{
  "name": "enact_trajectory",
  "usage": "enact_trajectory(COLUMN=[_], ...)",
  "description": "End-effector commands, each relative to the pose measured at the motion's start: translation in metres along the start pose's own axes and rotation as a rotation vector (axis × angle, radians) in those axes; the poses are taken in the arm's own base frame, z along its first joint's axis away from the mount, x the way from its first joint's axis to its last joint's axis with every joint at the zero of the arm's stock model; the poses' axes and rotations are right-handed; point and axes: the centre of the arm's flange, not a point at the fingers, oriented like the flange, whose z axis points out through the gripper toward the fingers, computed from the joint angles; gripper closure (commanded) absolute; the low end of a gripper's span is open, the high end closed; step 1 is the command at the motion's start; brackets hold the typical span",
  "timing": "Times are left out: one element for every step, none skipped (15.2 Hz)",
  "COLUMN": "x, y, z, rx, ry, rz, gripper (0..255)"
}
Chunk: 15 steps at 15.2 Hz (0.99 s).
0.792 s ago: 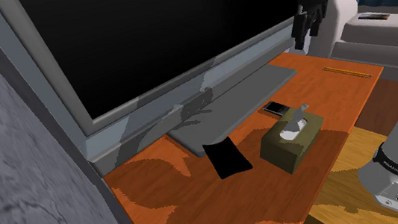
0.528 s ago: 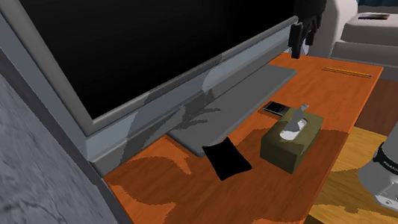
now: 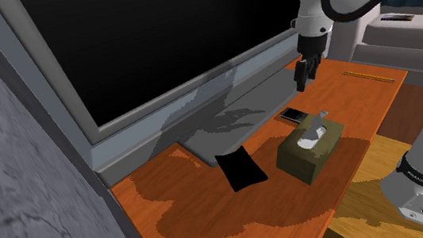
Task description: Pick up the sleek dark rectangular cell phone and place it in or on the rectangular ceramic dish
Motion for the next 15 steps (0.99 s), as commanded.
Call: enact_trajectory(x=[0.007, 0.011, 0.014, 0.018, 0.021, 0.022, 0.022, 0.022, 0.022, 0.022, 0.022, 0.021, 0.021, 0.021, 0.021], y=[-0.002, -0.003, -0.005, -0.006, -0.008, -0.009, -0.009, -0.010, -0.010, -0.010, -0.011, -0.011, -0.012, -0.012, -0.012], z=[0.025, 0.037, 0.050, 0.062, 0.075, 0.078, 0.084, 0.089, 0.094, 0.099, 0.105, 0.110, 0.118, 0.118, 0.118], rx=[0.025, 0.037, 0.049, 0.061, 0.073, 0.077, 0.077, 0.077, 0.077, 0.077, 0.077, 0.077, 0.077, 0.077, 0.077], ry=[-0.001, -0.003, -0.005, -0.007, -0.009, -0.009, -0.009, -0.009, -0.009, -0.009, -0.009, -0.009, -0.009, -0.009, -0.009], rz=[-0.023, -0.034, -0.046, -0.057, -0.069, -0.072, -0.072, -0.072, -0.072, -0.072, -0.072, -0.072, -0.072, -0.072, -0.072], gripper=[0, 0, 0, 0, 0, 0, 0, 0, 0, 0, 0, 0, 0, 0, 0])
